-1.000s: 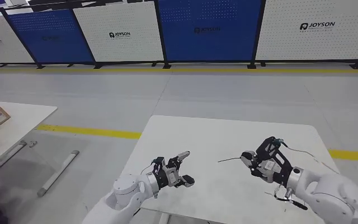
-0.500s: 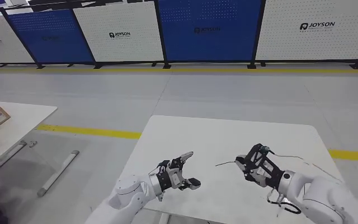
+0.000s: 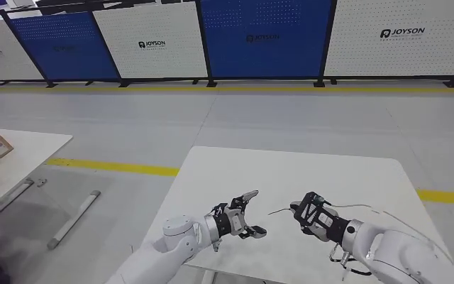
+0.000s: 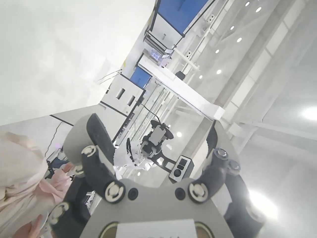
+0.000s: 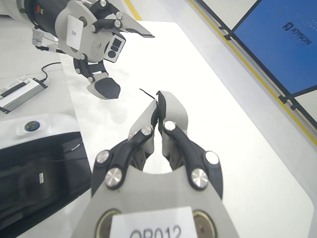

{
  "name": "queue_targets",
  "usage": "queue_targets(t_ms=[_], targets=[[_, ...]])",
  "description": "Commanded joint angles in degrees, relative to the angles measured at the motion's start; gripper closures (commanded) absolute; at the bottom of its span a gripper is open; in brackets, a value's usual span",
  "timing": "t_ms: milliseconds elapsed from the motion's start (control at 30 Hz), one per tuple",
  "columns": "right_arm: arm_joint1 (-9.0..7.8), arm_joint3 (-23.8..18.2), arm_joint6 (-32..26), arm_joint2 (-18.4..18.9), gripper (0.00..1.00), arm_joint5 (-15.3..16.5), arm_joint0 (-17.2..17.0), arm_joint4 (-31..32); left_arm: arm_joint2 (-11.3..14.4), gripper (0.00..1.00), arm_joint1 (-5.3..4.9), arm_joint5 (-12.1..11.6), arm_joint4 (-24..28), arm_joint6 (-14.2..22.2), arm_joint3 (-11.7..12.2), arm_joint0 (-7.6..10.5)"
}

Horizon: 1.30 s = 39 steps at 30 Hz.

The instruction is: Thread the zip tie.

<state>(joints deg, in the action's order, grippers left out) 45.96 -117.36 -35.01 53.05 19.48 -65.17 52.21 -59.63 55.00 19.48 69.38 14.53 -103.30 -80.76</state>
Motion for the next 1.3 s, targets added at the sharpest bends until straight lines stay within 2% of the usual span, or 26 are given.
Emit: queue_targets(t_ms=[0,100,200,233,300,333,567,667,800,867,900,933,967,1133,1267], targets=[[0.0,0.0,0.0,0.0,1.0,0.0,0.0,0.0,0.1,0.0,0.02,0.0,0.1,0.0,-0.1,-0.02],[0.0,0.0,0.0,0.0,1.0,0.0,0.0,0.0,0.7,0.0,0.18,0.0,1.3,-0.4,-1.3,0.26],[0.0,0.0,0.0,0.0,1.0,0.0,0.0,0.0,1.7,0.0,0.55,0.0,0.8,-3.4,-2.9,1.37],[0.0,0.0,0.0,0.0,1.0,0.0,0.0,0.0,2.1,0.0,0.68,-0.5,-0.7,-4.7,-3.5,1.98],[0.0,0.0,0.0,0.0,1.0,0.0,0.0,0.0,3.6,0.0,1.09,-3.1,-4.9,-7.7,-4.7,2.37],[0.0,0.0,0.0,0.0,1.0,0.0,0.0,0.0,3.9,0.0,1.15,-3.2,-5.2,-8.0,-4.8,2.36],[0.0,0.0,0.0,0.0,1.0,0.0,0.0,0.0,3.9,0.0,1.15,-3.2,-5.2,-8.0,-4.8,2.36],[0.0,0.0,0.0,0.0,1.0,0.0,0.0,0.0,4.8,0.0,1.56,-4.4,-6.5,-9.2,-4.8,2.74],[0.0,0.0,0.0,0.0,1.0,0.0,0.0,0.0,6.0,0.0,2.44,-4.2,-4.7,-11.2,-3.6,4.63],[0.0,0.0,0.0,0.0,1.0,0.0,0.0,0.0,6.7,0.0,2.92,-3.7,-4.1,-13.4,-2.7,5.82],[0.0,0.0,0.0,0.0,1.0,0.0,0.0,0.0,7.0,0.09,3.12,-3.9,-4.5,-14.2,-2.4,6.25],[0.0,0.0,0.0,0.0,1.0,0.0,0.0,0.0,7.5,0.4,3.36,-3.9,-4.4,-14.7,-2.0,6.6],[0.0,0.0,0.0,0.0,1.0,0.0,0.0,0.0,7.7,0.54,3.51,-3.7,-4.3,-14.9,-1.7,6.86],[0.0,0.0,0.0,0.0,1.0,0.0,0.0,0.0,8.1,0.83,3.79,-3.0,-6.0,-14.5,-1.1,7.07],[0.0,0.0,0.0,0.0,1.0,0.0,0.0,0.0,8.1,0.86,3.72,-2.4,-7.6,-13.3,-1.8,5.85]])
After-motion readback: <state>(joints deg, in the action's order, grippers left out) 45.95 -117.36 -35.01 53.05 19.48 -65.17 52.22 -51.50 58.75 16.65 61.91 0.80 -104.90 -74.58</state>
